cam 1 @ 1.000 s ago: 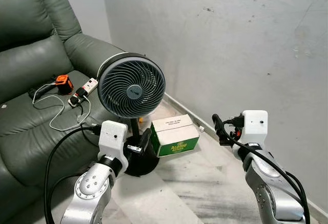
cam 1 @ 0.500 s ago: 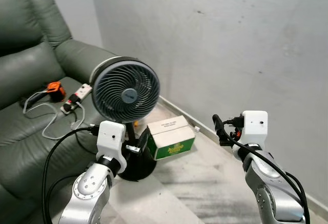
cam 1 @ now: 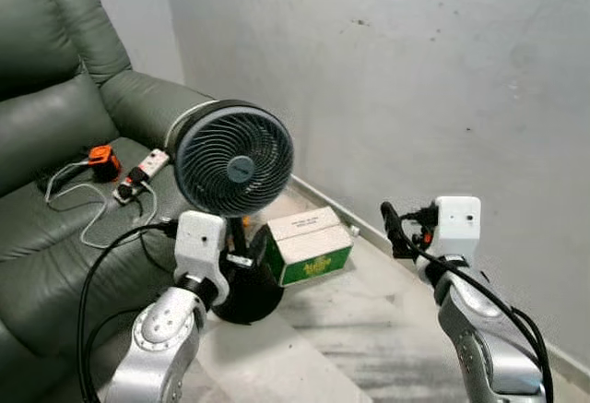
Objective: Hang keys on a hook
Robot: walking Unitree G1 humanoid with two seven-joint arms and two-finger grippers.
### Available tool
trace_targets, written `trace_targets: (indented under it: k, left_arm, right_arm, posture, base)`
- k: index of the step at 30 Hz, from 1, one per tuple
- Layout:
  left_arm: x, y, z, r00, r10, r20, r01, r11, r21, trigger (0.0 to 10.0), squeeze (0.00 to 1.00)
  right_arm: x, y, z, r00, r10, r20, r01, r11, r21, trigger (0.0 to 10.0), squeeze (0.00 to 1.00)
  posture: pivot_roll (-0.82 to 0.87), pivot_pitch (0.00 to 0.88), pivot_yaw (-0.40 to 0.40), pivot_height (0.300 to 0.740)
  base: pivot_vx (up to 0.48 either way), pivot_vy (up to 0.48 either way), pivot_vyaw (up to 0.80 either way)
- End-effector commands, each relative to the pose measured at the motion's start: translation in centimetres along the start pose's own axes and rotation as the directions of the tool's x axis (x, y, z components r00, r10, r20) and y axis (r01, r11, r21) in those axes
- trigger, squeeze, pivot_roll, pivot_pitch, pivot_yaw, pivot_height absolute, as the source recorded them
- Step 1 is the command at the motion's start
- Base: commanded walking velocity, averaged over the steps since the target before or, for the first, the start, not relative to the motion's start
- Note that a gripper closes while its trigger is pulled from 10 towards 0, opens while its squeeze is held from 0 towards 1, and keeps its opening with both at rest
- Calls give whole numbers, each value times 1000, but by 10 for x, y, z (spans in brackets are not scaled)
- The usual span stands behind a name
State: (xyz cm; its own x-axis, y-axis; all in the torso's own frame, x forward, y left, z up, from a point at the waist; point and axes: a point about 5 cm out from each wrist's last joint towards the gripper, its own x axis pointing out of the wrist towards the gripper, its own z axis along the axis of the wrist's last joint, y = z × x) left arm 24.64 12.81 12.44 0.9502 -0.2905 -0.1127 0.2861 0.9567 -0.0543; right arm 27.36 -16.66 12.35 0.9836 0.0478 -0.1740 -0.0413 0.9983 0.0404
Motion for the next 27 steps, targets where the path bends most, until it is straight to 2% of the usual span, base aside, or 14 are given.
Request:
trace_targets:
  k: [1,24,27]
  left_arm:
    - [2,0,-3,1000,6,-20,-6,1000,-13,10000,0]
    - [7,7,-3,998,44,-53,-48,996,-78,10000,0]
    - [8,8,-2,997,49,-53,-54,994,-91,10000,0]
  right_arm:
    - [1,-2,0,1000,-12,-3,12,1000,3,10000,0]
    - [2,-2,-2,1000,-14,-13,14,1000,-8,10000,0]
    - [1,-1,-2,1000,-11,-12,11,1000,21,10000,0]
  posture:
    - [-8,62,-6,740]
    - [-11,65,-1,740]
    - [-11,66,1,740]
  base:
    - [0,0,-788]
    - [0,0,-782]
    - [0,0,-504]
